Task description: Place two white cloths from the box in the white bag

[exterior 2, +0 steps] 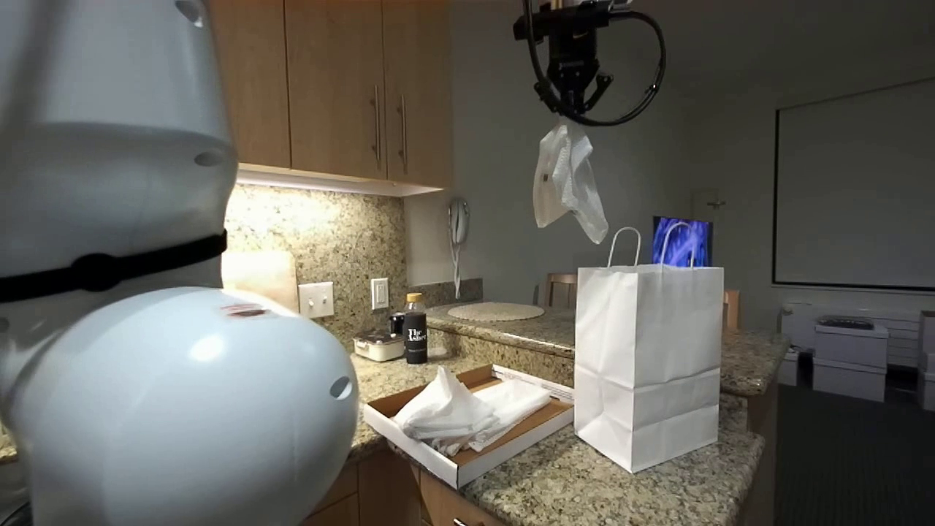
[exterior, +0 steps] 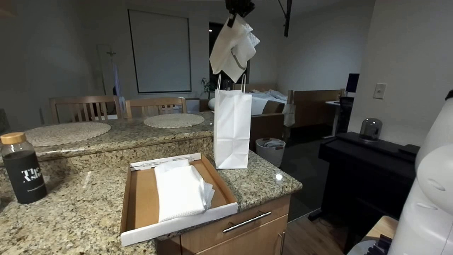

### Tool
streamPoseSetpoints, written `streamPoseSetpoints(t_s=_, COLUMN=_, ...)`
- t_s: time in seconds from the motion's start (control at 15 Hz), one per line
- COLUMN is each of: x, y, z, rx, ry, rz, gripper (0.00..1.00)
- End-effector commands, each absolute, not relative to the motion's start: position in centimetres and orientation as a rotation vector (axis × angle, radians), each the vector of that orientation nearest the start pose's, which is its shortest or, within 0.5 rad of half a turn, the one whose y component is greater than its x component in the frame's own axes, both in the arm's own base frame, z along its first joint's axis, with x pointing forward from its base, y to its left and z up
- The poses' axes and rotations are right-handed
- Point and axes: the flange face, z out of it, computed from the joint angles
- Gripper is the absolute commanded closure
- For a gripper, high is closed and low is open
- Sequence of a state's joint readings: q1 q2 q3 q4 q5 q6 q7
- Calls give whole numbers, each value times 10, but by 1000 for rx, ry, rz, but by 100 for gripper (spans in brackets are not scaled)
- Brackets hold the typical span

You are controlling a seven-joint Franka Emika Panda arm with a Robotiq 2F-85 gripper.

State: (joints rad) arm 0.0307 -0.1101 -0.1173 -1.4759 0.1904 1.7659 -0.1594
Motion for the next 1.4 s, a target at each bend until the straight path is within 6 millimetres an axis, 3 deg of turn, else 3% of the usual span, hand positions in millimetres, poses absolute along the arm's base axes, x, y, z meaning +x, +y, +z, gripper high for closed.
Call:
streamPoseSetpoints(t_s=0.0, x=547, y=-62, z=765, rx=-2847, ry=38, rz=-578, gripper=93)
streamPoseSetpoints(t_s=0.27, x=551, y=-114, z=781, rx=-2729, ry=220, rz=-582, gripper=94)
streamPoseSetpoints(t_s=0.47, x=562, y=-143, z=777, rx=-2673, ry=332, rz=-561, gripper=94)
streamPoseSetpoints(t_s=0.6, x=572, y=-155, z=769, rx=-2643, ry=390, rz=-529, gripper=93)
streamPoseSetpoints(t_s=1.0, x=609, y=-163, z=728, rx=-2637, ry=546, rz=-429, gripper=94)
streamPoseSetpoints(t_s=1.33, x=622, y=-181, z=711, rx=-2618, ry=710, rz=-381, gripper=94)
